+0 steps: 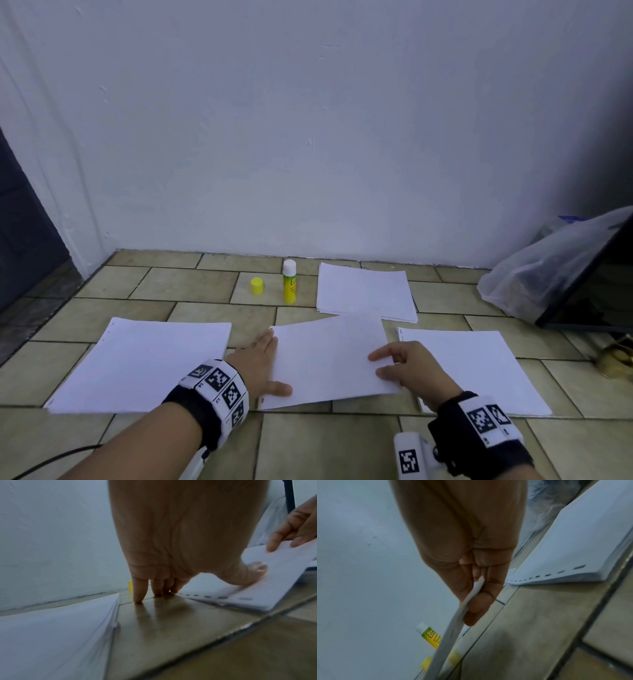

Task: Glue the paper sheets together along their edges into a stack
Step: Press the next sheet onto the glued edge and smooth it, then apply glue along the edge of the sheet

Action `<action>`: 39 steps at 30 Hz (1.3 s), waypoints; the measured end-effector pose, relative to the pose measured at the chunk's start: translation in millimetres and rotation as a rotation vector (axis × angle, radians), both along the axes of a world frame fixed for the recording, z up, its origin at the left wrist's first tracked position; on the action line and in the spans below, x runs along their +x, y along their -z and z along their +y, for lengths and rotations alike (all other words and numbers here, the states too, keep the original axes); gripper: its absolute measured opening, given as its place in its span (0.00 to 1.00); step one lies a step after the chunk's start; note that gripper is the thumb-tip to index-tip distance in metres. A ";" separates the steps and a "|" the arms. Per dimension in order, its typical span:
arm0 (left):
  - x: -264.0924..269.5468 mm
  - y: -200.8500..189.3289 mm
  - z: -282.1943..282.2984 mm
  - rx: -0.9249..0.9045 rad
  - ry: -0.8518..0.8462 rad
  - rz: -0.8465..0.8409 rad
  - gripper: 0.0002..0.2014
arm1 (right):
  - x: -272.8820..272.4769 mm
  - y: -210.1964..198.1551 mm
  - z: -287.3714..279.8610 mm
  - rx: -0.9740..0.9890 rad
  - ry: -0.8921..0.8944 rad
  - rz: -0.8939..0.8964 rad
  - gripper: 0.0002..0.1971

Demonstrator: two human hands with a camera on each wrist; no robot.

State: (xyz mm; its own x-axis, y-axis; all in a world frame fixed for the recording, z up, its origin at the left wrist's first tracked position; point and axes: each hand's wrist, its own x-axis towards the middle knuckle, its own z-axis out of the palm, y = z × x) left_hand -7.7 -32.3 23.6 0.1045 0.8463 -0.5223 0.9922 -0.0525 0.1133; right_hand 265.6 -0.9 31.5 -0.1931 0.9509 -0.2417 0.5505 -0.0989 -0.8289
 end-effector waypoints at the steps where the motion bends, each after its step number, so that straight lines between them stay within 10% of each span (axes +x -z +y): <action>1: -0.4 0.7 1.1 -0.013 0.000 0.000 0.47 | 1.0 0.2 1.7 0.022 0.010 -0.012 0.14; 15: 6.9 4.7 6.1 -0.002 0.064 0.156 0.43 | 31.3 -36.1 58.2 0.214 0.269 0.042 0.18; 39: 7.3 31.4 22.3 -0.001 0.116 0.300 0.45 | 0.5 6.6 156.5 0.055 0.055 -0.843 0.14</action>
State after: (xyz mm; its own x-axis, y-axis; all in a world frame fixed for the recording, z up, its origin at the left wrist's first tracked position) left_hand -0.4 -10.0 -7.8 0.0413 0.8371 -0.5455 0.9687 -0.1672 -0.1832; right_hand 266.1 155.6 24.9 0.0780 0.9683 -0.2375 0.9823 -0.1153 -0.1474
